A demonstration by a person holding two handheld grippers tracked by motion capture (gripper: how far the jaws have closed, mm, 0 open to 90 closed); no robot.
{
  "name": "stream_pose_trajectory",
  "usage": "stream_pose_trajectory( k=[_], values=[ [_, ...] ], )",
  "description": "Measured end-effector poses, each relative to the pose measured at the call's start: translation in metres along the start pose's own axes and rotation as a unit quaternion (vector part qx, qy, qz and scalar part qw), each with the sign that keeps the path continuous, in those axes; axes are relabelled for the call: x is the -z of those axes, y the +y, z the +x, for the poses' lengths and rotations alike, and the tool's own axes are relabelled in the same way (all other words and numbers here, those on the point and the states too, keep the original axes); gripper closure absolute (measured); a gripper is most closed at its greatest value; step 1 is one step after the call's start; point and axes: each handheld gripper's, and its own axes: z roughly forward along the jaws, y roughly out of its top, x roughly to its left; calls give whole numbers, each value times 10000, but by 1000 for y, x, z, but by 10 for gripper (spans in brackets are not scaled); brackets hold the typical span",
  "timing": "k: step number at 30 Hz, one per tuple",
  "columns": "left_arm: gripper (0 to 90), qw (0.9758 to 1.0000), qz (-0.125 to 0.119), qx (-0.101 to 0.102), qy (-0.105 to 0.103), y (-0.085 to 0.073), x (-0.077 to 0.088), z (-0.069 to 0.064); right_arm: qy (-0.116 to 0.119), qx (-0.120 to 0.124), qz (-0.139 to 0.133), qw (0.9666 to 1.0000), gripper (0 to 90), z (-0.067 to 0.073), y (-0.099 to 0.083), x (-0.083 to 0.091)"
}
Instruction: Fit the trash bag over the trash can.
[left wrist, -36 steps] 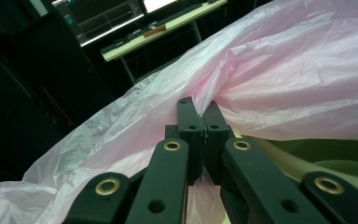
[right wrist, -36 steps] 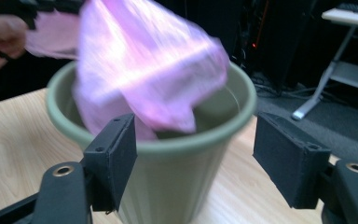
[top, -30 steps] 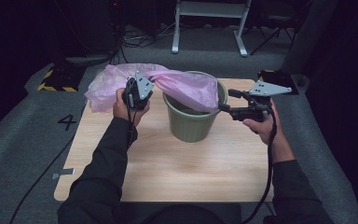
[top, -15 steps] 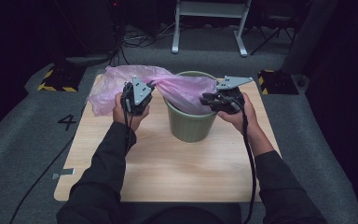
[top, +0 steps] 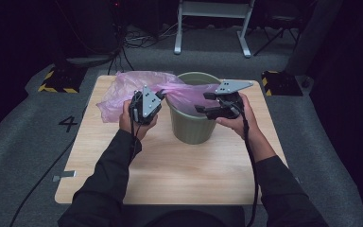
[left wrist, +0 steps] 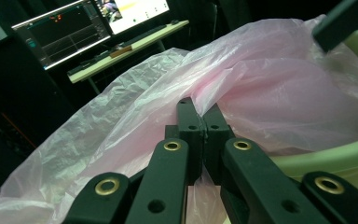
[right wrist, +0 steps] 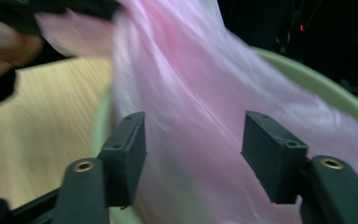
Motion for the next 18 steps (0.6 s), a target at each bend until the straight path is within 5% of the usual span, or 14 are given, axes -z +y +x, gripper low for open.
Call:
stream_pose_trajectory(
  k=[8, 18],
  values=[
    [893, 9995, 82, -148, -257, 2, -5, -7, -21, 269, -393, 9989, 306, 10, 12, 22],
    [892, 9978, 69, -321, -569, 7, -8, -21, -29, 416, 72, 9991, 327, 2, 17, -3]
  ],
)
